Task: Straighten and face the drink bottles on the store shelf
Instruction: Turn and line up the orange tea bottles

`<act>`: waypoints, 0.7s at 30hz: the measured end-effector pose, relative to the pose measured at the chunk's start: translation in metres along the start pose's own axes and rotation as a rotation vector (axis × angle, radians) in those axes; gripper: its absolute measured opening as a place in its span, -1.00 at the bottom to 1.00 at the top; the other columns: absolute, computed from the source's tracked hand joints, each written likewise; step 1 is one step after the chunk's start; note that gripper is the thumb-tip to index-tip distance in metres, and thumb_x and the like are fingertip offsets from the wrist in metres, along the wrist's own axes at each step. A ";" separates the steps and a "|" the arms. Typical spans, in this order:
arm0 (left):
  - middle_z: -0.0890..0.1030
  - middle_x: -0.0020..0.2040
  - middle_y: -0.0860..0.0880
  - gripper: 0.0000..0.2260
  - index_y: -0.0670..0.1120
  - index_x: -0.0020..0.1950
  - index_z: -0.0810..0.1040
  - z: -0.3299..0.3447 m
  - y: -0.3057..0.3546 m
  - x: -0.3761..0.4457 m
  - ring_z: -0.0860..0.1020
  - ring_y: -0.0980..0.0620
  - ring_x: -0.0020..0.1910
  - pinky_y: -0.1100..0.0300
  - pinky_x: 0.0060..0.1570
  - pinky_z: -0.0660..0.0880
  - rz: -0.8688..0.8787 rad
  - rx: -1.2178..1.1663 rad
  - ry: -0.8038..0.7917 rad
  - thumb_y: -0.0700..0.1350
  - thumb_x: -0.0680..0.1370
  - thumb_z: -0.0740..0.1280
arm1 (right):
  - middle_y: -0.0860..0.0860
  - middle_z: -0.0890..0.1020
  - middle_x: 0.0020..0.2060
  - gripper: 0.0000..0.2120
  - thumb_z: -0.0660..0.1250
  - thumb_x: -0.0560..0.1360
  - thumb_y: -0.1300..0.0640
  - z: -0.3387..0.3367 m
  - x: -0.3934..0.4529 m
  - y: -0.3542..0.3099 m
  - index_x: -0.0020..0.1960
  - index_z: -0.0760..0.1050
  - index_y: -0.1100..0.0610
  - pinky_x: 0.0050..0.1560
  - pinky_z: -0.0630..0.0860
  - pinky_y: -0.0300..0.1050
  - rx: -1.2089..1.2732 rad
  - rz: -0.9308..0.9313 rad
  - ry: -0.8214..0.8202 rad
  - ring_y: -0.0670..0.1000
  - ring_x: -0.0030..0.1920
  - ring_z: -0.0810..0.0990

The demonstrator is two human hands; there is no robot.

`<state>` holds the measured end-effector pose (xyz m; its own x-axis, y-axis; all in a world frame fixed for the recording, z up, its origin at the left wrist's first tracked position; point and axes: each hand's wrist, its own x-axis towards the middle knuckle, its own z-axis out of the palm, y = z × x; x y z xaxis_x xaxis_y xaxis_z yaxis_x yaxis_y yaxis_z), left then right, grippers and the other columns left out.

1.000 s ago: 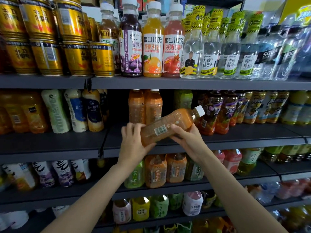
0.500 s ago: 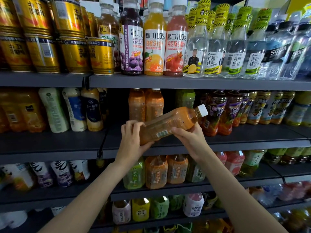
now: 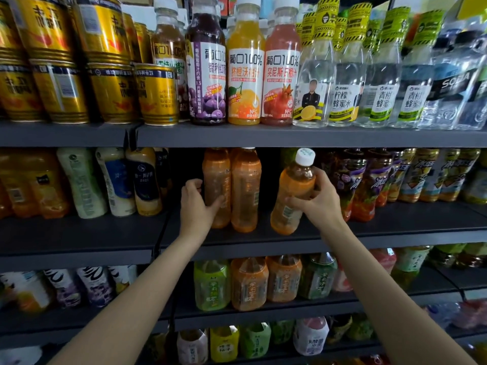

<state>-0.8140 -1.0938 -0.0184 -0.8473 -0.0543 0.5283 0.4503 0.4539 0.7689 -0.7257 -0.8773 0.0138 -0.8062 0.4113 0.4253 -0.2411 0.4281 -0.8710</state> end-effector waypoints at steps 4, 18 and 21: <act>0.40 0.31 -0.13 -0.40 -0.19 0.38 0.26 0.016 0.000 0.015 0.40 -0.07 0.29 0.15 0.18 0.35 -0.113 -0.058 -0.044 -0.07 0.44 0.45 | -0.02 0.60 0.08 -0.35 0.53 0.31 0.29 0.012 0.018 0.012 0.31 0.36 0.03 0.16 0.54 0.11 0.068 0.053 -0.020 0.01 0.13 0.57; 0.38 0.24 -0.24 -0.43 -0.26 0.33 0.27 0.040 -0.014 0.024 0.36 -0.18 0.27 0.00 0.19 0.40 -0.110 0.061 -0.008 -0.10 0.45 0.44 | 0.01 0.63 0.07 -0.48 0.46 0.41 0.23 0.044 0.031 0.035 0.33 0.39 0.11 0.11 0.56 -0.01 0.231 0.110 -0.054 -0.03 0.10 0.60; 0.36 0.25 -0.23 -0.44 -0.26 0.33 0.26 0.040 -0.011 0.023 0.34 -0.17 0.28 0.03 0.19 0.36 -0.113 0.083 -0.015 -0.10 0.46 0.43 | 0.06 0.63 0.08 -0.56 0.44 0.40 0.28 0.020 0.034 0.043 0.26 0.45 0.14 0.15 0.51 0.00 0.464 0.104 -0.264 0.05 0.14 0.59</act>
<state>-0.8501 -1.0650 -0.0290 -0.8957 -0.0968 0.4339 0.3272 0.5173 0.7908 -0.7741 -0.8612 -0.0140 -0.9323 0.1911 0.3072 -0.3181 -0.0286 -0.9476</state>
